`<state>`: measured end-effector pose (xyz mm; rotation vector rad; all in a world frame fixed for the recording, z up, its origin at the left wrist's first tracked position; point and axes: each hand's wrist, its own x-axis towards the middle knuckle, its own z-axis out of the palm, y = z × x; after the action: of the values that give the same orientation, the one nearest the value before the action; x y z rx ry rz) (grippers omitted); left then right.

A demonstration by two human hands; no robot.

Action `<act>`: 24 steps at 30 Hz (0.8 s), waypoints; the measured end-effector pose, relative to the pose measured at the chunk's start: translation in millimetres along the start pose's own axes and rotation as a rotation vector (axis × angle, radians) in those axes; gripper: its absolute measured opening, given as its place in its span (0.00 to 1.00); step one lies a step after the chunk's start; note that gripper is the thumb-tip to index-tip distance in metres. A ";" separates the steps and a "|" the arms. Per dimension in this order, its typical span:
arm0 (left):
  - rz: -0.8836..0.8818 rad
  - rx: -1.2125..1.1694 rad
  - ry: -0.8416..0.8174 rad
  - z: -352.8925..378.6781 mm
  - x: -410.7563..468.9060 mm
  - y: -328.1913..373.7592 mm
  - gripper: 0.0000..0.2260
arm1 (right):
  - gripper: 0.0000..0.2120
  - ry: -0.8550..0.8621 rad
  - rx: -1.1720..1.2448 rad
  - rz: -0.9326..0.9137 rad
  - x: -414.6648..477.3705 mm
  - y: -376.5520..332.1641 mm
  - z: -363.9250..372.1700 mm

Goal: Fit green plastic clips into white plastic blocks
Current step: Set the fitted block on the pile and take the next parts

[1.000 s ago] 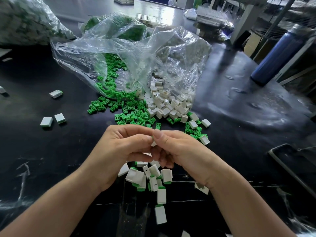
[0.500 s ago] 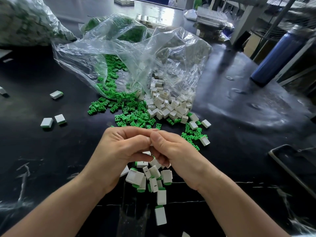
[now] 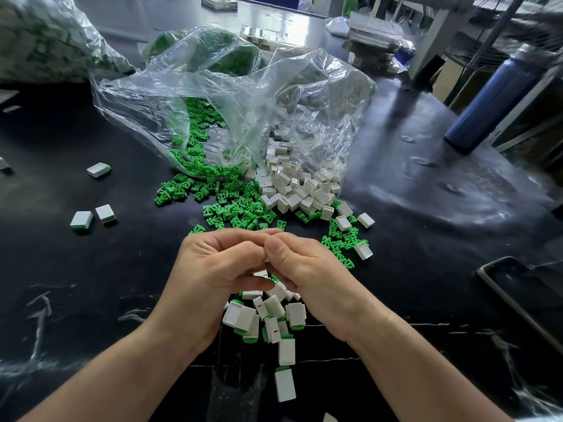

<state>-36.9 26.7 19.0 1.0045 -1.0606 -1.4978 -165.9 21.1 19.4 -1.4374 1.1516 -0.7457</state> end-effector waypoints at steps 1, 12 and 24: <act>-0.003 -0.004 0.006 0.9 0.2 -0.1 0.09 | 0.16 -0.001 0.003 -0.003 -0.2 -0.3 -0.1; -0.016 -0.021 0.058 2.7 1.2 -1.6 0.09 | 0.15 0.033 0.003 -0.011 1.1 0.5 2.0; -0.010 -0.040 0.072 3.8 1.6 -4.0 0.16 | 0.15 0.035 0.007 0.011 0.4 0.2 1.9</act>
<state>-41.8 26.1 16.1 1.0297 -0.9724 -1.4740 -164.1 21.4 18.8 -1.4160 1.1812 -0.7692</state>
